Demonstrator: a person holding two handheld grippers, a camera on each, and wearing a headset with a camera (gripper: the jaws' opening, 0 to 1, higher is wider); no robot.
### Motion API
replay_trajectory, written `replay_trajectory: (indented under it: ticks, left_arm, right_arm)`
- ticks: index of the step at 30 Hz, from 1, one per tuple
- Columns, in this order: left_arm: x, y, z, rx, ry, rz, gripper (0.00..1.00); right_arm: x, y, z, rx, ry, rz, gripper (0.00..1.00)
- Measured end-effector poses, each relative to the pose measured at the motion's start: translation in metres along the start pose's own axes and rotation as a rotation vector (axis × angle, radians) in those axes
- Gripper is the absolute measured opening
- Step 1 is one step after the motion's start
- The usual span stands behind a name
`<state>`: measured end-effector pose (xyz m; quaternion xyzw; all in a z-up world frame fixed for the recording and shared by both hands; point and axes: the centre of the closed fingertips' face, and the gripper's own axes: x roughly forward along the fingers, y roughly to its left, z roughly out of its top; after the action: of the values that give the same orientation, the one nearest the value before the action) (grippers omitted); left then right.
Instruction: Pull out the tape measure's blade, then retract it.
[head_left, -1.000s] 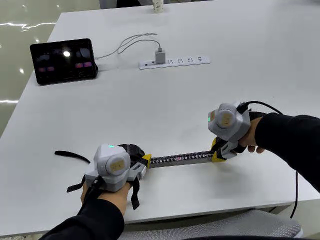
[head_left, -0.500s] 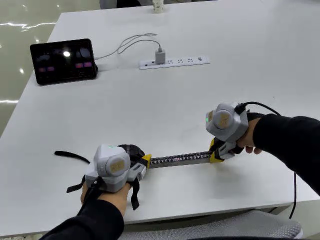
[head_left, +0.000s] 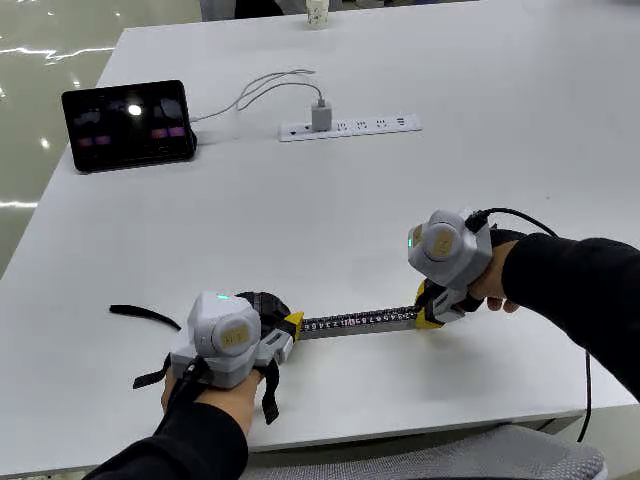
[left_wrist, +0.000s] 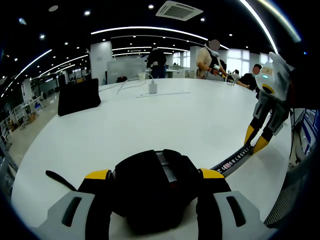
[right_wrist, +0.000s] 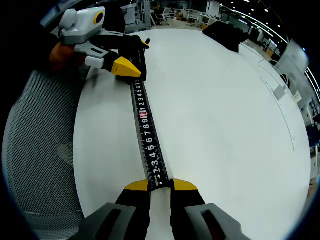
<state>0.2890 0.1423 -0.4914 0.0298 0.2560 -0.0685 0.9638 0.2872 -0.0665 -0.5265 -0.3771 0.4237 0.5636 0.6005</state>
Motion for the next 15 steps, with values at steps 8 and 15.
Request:
replay_trajectory:
  ticks: [8,15]
  left_arm:
    - [-0.0002,-0.0004,-0.0005,0.0,0.0,-0.001,0.64]
    - [0.0,-0.0004,-0.0003,-0.001,0.001,-0.001,0.64]
  right_arm:
    - [0.001,0.0005,0.002,0.003,0.0,0.0,0.11]
    - [0.0013,0.0011,0.0044,0.006,-0.004,0.001,0.11]
